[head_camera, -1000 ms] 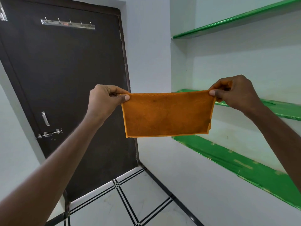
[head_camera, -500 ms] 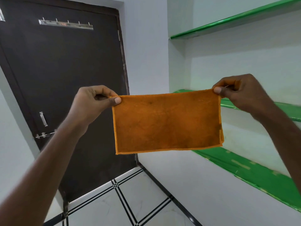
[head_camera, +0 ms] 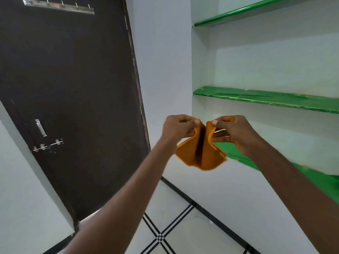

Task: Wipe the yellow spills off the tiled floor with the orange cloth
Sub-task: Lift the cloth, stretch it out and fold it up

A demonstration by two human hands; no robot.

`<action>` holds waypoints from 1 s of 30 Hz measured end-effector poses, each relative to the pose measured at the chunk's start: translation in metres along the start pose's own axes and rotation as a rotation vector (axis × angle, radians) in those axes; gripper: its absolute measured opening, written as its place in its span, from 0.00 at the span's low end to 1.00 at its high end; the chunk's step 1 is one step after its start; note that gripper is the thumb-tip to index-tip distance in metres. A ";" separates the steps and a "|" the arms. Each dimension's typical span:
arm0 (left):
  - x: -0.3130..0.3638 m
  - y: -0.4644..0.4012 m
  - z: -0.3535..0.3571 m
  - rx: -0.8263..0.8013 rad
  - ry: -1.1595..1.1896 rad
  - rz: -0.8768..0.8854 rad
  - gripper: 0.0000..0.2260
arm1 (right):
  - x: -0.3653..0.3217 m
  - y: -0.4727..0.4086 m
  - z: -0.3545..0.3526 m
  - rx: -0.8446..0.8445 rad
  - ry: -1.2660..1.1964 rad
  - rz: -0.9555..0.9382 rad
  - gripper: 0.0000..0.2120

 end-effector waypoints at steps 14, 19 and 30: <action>0.025 0.064 0.055 -0.322 -0.221 0.536 0.06 | 0.029 0.133 -0.066 0.508 -0.109 0.109 0.21; 0.082 0.120 0.104 -0.560 -0.097 0.655 0.06 | 0.072 0.208 -0.109 0.566 -0.450 0.246 0.32; 0.073 0.308 0.265 -0.903 -0.134 0.433 0.07 | 0.071 0.480 -0.191 0.707 -0.849 0.199 0.33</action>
Point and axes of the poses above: each hand's wrist, its own y-axis away from the middle knuckle, its own z-axis out of the palm, x = y × z, the point moved 1 cm from there along -y, towards the middle knuckle, and after that the axes turned 3 degrees about x, right-handed, at the moved point
